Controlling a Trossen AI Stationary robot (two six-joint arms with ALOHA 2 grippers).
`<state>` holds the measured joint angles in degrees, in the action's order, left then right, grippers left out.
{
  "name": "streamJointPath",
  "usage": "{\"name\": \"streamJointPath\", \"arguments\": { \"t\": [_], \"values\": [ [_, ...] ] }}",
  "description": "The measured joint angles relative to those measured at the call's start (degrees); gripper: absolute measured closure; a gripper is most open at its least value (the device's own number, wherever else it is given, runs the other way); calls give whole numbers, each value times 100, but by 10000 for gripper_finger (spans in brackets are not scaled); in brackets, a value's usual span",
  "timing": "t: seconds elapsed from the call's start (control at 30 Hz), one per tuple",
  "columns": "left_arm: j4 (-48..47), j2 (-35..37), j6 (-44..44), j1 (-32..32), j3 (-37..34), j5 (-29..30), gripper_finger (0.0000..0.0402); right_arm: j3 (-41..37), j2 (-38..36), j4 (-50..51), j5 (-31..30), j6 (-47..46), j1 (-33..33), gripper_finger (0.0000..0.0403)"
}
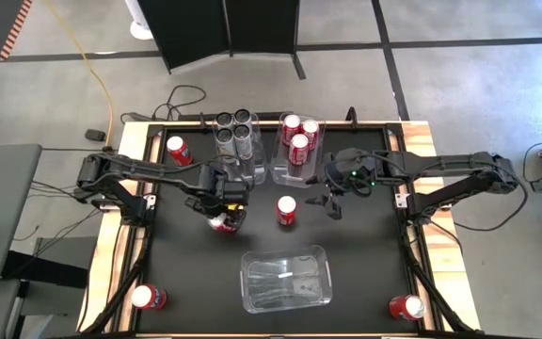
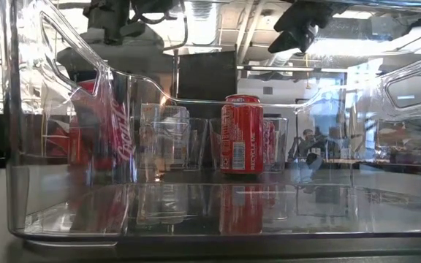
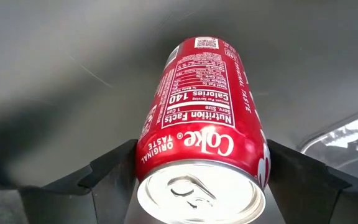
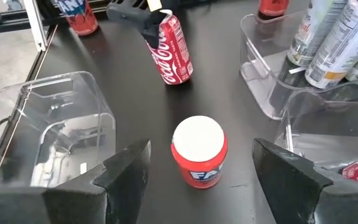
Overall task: Sort soda cans
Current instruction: Put the red soda can into the top right transparent bin
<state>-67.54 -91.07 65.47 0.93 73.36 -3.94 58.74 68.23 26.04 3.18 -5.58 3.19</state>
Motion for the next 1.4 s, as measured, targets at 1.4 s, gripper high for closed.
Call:
{"name": "streamJointPath", "arguments": {
  "t": [1.4],
  "values": [
    [1692,7,-166,-70,-122,52,50,-2,2,-223,-4,-643,-109,108]
  ]
}}
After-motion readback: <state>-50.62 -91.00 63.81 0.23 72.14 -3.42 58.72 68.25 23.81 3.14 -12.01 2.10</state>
